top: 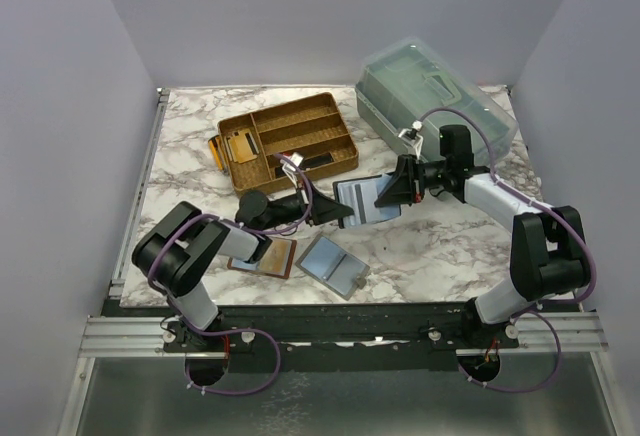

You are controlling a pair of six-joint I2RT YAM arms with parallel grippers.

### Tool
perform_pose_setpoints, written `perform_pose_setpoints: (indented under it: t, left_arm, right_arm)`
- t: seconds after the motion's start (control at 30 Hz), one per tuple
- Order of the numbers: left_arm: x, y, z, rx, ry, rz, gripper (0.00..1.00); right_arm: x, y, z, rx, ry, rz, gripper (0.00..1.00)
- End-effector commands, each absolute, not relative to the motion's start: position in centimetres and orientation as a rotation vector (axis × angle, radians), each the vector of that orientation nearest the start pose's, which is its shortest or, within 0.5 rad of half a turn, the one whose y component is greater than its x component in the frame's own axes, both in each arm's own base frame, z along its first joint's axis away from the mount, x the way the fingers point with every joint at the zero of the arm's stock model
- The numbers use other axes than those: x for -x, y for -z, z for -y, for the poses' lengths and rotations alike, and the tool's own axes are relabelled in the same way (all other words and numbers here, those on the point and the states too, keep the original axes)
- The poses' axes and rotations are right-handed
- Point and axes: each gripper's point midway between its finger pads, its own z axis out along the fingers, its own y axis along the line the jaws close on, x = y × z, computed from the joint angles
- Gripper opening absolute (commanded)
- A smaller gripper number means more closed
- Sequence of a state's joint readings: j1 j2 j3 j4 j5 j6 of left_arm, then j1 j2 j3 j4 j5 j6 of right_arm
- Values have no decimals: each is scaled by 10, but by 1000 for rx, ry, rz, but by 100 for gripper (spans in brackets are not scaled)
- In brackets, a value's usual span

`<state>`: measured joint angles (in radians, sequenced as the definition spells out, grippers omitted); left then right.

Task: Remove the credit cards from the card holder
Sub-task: Remove the credit card from the card holder.

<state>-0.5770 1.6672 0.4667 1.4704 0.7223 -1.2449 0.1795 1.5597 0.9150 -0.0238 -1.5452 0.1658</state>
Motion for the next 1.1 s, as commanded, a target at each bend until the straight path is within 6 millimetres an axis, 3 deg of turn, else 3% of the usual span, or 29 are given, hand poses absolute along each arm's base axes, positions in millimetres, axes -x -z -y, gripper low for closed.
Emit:
perform_pose_setpoints:
  t: [0.0, 0.47, 0.8, 1.07]
  left_arm:
    - [-222, -255, 302, -321, 1900, -1410, 0]
    - [-217, -264, 292, -344, 1889, -1380, 0]
    - [-217, -238, 281, -300, 1873, -1468, 0]
    - [-224, -235, 264, -238, 1830, -1476, 0]
  right_arm:
    - [-242, -206, -221, 882, -1897, -1769, 0]
    - [-243, -207, -220, 877, -1903, -1769, 0]
    - [-249, -213, -209, 849, -1850, -1757, 0]
    - [-245, -223, -208, 889, -1850, -1710, 0]
